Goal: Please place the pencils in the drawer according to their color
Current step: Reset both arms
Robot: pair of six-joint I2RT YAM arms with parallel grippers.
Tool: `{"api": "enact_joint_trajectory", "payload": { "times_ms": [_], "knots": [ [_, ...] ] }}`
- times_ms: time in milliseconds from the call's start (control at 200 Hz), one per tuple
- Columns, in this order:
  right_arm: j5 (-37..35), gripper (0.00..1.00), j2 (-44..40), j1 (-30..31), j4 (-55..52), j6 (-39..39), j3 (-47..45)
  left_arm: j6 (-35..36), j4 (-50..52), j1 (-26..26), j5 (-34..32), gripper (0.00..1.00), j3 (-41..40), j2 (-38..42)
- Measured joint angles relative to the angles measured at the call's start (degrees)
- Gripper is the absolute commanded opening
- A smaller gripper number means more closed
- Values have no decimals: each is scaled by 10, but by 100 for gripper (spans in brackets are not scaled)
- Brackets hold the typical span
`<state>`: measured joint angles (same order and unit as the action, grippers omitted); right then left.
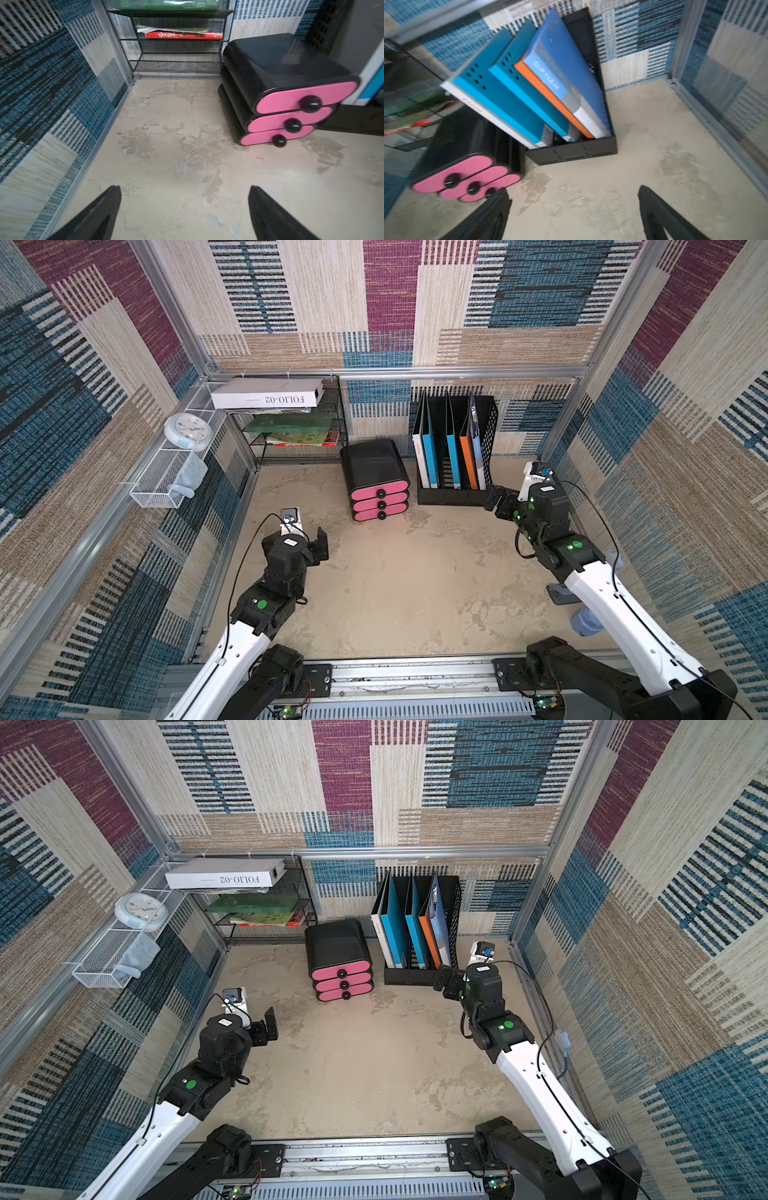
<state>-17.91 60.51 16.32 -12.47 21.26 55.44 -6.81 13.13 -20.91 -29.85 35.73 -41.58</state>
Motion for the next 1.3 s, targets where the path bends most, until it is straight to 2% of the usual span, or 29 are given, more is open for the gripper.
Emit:
{"api": "enact_joint_trajectory", "payload": {
  "times_ms": [170,391,651,826,877,1037,1137,1222,1297],
  "knots": [
    [-23,100,30,-57,49,-54,-49,54,-124,36,-3,99,-99,-30],
    [-60,100,111,-111,206,-90,-190,54,-263,126,53,99,-165,-122],
    [-73,100,201,-129,466,-140,-313,42,-415,193,121,99,-162,-296],
    [-33,100,247,-131,636,-181,-361,40,-513,211,170,99,-137,-398],
    [-18,100,258,-134,650,-187,-365,40,-538,212,185,99,-143,-426],
    [24,99,259,-155,699,-191,-364,45,-529,214,212,99,-94,-454],
    [50,99,283,-169,783,-191,-411,47,-527,214,224,99,-90,-457],
    [63,100,278,-172,770,-191,-414,47,-524,214,225,99,-89,-457],
    [77,100,271,-172,811,-191,-415,47,-524,215,226,99,-90,-457]
  ]
}}
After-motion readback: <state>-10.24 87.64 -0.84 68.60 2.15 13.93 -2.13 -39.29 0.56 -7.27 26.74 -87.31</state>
